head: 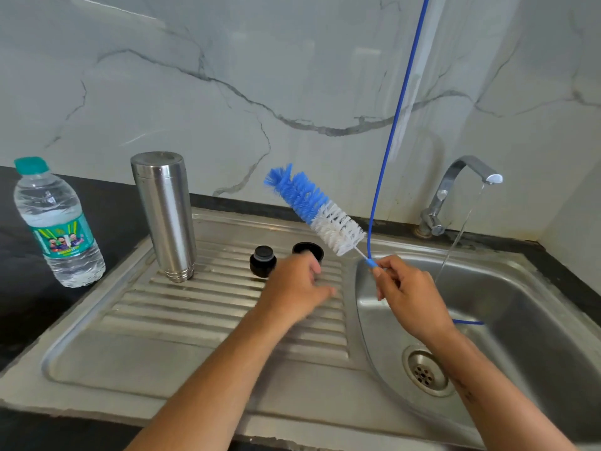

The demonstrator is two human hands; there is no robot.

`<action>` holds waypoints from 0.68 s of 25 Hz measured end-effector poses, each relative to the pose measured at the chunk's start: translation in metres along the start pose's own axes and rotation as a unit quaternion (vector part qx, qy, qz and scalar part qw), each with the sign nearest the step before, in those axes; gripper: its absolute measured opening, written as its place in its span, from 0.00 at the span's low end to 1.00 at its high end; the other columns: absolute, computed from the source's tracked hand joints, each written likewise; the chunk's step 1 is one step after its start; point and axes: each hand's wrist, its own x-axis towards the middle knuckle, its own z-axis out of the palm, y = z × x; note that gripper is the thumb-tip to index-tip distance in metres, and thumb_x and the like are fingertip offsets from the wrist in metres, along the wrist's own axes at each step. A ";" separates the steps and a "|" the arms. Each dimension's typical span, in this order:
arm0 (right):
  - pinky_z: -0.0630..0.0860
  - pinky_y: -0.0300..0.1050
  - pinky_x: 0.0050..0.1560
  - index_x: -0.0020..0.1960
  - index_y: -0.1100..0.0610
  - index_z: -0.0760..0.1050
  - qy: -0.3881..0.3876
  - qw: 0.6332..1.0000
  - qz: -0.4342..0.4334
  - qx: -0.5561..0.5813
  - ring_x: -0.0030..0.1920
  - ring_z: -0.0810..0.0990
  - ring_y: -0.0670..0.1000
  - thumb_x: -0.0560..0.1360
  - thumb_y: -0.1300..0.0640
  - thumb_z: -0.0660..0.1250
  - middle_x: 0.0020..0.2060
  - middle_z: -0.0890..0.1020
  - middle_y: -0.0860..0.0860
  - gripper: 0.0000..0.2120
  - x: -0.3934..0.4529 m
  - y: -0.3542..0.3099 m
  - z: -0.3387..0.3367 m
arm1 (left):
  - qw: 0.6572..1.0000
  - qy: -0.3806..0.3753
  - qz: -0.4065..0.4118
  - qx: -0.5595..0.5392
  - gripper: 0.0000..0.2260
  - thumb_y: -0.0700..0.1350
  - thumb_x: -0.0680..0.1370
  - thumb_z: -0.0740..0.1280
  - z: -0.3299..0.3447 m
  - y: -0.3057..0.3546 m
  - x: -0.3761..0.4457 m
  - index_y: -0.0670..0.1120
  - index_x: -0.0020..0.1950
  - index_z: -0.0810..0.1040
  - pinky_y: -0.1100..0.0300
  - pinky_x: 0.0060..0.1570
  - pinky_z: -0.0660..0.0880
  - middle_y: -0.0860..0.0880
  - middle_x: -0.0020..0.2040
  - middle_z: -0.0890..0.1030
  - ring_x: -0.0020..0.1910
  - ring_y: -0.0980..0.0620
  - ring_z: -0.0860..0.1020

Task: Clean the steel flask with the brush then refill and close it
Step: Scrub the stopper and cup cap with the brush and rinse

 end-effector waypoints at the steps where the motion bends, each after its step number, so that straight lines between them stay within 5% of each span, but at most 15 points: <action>1: 0.73 0.47 0.37 0.51 0.48 0.77 0.002 1.000 -0.005 -0.022 0.33 0.78 0.45 0.83 0.51 0.62 0.32 0.81 0.44 0.06 0.005 0.000 -0.001 | 0.997 -0.058 0.032 0.037 0.21 0.57 0.70 0.79 0.010 0.005 -0.007 0.50 0.57 0.78 0.53 0.55 0.76 0.52 0.52 0.77 0.53 0.50 0.77; 6: 0.75 0.51 0.42 0.54 0.51 0.79 -0.018 0.989 -0.087 -0.120 0.41 0.79 0.53 0.83 0.52 0.64 0.39 0.82 0.45 0.07 0.067 -0.018 0.008 | 0.939 -0.187 0.138 0.253 0.33 0.66 0.75 0.69 0.036 0.011 -0.023 0.48 0.73 0.69 0.44 0.70 0.64 0.47 0.72 0.66 0.73 0.45 0.62; 14: 0.72 0.46 0.49 0.57 0.57 0.82 -0.167 0.967 -0.149 -0.123 0.47 0.78 0.50 0.83 0.54 0.66 0.47 0.81 0.48 0.10 0.173 -0.017 0.061 | 0.922 -0.240 0.121 0.279 0.35 0.67 0.80 0.61 0.037 0.003 -0.020 0.50 0.81 0.58 0.40 0.78 0.50 0.47 0.83 0.52 0.81 0.45 0.49; 17: 0.75 0.47 0.55 0.59 0.58 0.83 -0.202 0.959 -0.143 -0.135 0.51 0.79 0.52 0.82 0.54 0.66 0.53 0.84 0.53 0.11 0.188 -0.011 0.082 | 0.909 -0.281 0.107 0.287 0.34 0.64 0.84 0.54 0.040 0.002 -0.020 0.53 0.84 0.44 0.39 0.79 0.38 0.48 0.84 0.37 0.82 0.45 0.36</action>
